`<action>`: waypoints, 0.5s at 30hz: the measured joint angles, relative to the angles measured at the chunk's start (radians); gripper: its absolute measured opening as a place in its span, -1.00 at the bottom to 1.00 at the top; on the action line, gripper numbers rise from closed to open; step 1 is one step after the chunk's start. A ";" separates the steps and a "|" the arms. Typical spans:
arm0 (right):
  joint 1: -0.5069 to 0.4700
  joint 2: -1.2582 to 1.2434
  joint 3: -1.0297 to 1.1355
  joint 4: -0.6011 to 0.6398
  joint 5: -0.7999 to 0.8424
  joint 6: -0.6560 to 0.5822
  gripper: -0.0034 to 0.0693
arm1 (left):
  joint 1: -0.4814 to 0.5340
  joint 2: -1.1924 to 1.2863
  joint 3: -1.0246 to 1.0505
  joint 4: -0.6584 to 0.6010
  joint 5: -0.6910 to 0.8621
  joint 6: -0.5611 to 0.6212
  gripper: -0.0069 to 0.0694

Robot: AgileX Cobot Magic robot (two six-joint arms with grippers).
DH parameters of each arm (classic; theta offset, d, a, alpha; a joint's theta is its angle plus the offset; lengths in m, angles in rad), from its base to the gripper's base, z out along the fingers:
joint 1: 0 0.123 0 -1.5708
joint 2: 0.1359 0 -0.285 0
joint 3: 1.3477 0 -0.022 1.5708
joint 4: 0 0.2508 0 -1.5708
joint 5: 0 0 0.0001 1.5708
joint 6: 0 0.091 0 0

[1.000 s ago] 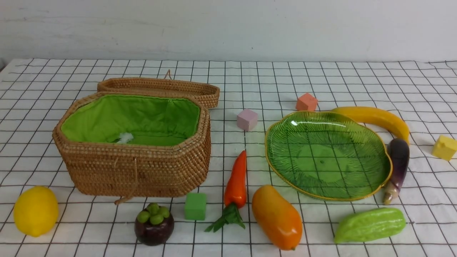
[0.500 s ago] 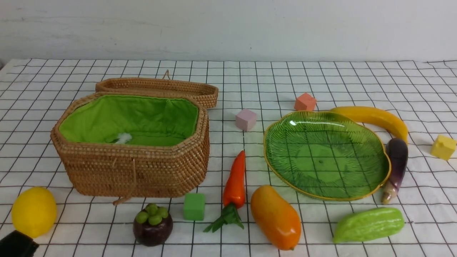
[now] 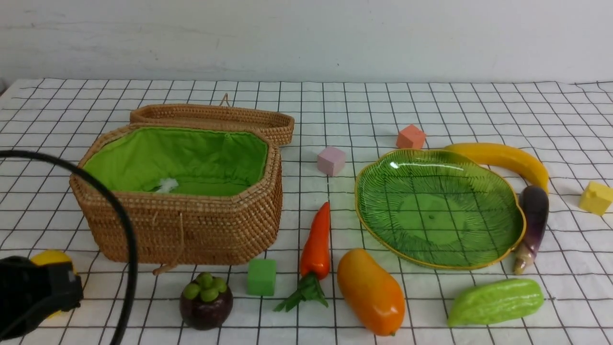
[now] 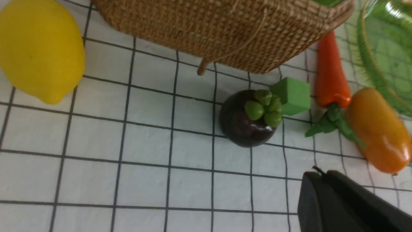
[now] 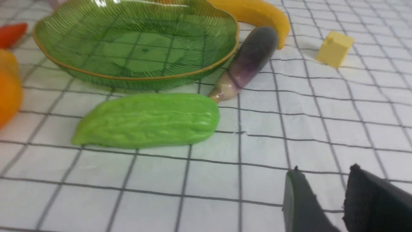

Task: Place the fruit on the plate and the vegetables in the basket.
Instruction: Grab a lemon with your left arm and place it on the plate on the right

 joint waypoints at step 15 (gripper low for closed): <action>0.000 0.000 0.009 0.130 -0.247 0.395 -0.25 | 0.000 0.042 -0.046 0.031 -0.031 0.039 -0.85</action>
